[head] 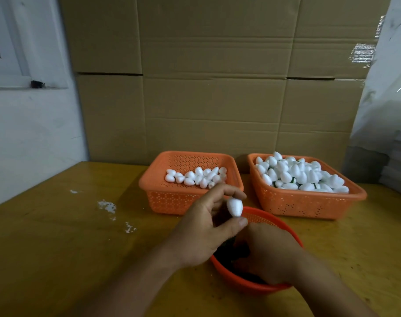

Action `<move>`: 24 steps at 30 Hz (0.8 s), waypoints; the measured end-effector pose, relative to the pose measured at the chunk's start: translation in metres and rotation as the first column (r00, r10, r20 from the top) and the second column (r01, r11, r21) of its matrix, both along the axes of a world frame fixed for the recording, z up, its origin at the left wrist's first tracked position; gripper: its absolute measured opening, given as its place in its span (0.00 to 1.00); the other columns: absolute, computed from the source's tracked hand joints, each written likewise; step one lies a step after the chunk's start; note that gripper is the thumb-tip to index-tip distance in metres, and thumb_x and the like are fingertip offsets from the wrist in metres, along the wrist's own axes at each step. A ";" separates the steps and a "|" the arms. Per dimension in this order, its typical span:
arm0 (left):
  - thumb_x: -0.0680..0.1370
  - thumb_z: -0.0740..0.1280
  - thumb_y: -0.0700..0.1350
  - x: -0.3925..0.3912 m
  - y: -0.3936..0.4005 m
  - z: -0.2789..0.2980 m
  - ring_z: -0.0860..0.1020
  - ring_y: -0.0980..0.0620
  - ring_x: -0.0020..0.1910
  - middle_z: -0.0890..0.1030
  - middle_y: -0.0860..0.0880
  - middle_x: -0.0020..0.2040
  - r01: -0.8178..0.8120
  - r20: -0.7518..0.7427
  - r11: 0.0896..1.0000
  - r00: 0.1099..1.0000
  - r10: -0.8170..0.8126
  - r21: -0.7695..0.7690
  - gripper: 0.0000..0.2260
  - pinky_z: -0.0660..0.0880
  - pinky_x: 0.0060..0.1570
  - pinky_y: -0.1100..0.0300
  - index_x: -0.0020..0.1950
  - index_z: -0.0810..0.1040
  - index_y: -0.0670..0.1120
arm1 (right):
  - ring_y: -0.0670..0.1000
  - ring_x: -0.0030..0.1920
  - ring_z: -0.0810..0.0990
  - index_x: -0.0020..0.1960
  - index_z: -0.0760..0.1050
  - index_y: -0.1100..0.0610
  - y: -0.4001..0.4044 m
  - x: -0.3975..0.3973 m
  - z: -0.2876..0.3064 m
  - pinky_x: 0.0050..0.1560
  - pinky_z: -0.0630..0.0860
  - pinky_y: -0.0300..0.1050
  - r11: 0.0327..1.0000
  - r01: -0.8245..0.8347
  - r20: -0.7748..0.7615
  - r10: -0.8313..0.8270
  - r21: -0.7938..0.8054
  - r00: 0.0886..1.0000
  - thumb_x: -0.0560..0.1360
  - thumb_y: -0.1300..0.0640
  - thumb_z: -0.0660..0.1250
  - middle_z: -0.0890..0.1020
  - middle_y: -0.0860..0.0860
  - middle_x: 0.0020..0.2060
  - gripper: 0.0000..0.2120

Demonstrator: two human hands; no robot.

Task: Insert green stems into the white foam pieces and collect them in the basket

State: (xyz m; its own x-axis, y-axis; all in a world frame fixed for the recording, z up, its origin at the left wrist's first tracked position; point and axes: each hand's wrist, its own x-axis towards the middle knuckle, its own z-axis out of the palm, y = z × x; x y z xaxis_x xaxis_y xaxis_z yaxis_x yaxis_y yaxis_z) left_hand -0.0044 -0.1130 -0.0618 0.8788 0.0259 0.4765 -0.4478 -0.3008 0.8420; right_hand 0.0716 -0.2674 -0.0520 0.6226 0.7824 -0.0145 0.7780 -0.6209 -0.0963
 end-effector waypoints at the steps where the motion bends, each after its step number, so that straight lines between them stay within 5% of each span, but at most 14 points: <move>1: 0.76 0.72 0.45 0.000 0.001 -0.001 0.80 0.57 0.49 0.81 0.54 0.47 0.006 -0.004 1.000 1.000 -0.006 0.006 0.14 0.77 0.50 0.59 0.60 0.77 0.58 | 0.49 0.46 0.81 0.52 0.80 0.48 0.000 0.001 -0.001 0.45 0.81 0.49 1.000 0.005 -0.005 -0.004 0.022 1.000 0.74 0.41 0.68 0.82 0.45 0.45 0.14; 7: 0.78 0.70 0.48 0.000 -0.004 0.000 0.80 0.58 0.42 0.82 0.53 0.43 -0.018 0.025 0.999 0.999 0.019 -0.036 0.11 0.76 0.43 0.62 0.59 0.76 0.55 | 0.45 0.39 0.77 0.43 0.80 0.47 -0.003 0.007 -0.006 0.39 0.76 0.44 0.996 0.027 -0.022 -0.025 0.081 0.999 0.76 0.44 0.68 0.79 0.43 0.38 0.08; 14: 0.78 0.70 0.49 0.001 -0.004 0.001 0.80 0.59 0.45 0.83 0.57 0.44 -0.075 0.006 0.995 0.997 0.076 -0.071 0.09 0.76 0.46 0.62 0.58 0.83 0.50 | 0.48 0.32 0.76 0.34 0.75 0.54 -0.004 0.007 -0.004 0.37 0.74 0.47 0.974 0.096 -0.054 -0.087 0.206 0.995 0.75 0.45 0.71 0.77 0.48 0.30 0.16; 18: 0.77 0.69 0.49 0.001 -0.005 0.000 0.78 0.54 0.40 0.81 0.51 0.41 -0.043 -0.046 0.970 0.998 0.033 -0.240 0.12 0.75 0.41 0.62 0.60 0.83 0.52 | 0.47 0.35 0.78 0.40 0.80 0.55 -0.007 0.008 -0.003 0.39 0.76 0.47 0.964 0.081 -0.057 -0.069 0.255 0.996 0.75 0.47 0.71 0.80 0.49 0.33 0.12; 24: 0.80 0.66 0.48 -0.003 -0.007 0.007 0.78 0.50 0.37 0.83 0.41 0.45 0.028 -0.106 0.887 0.991 -0.086 -0.461 0.15 0.75 0.35 0.59 0.66 0.78 0.49 | 0.47 0.34 0.74 0.37 0.75 0.54 -0.012 0.005 0.000 0.36 0.70 0.42 0.959 0.046 -0.026 -0.040 0.279 0.999 0.77 0.52 0.66 0.75 0.47 0.30 0.12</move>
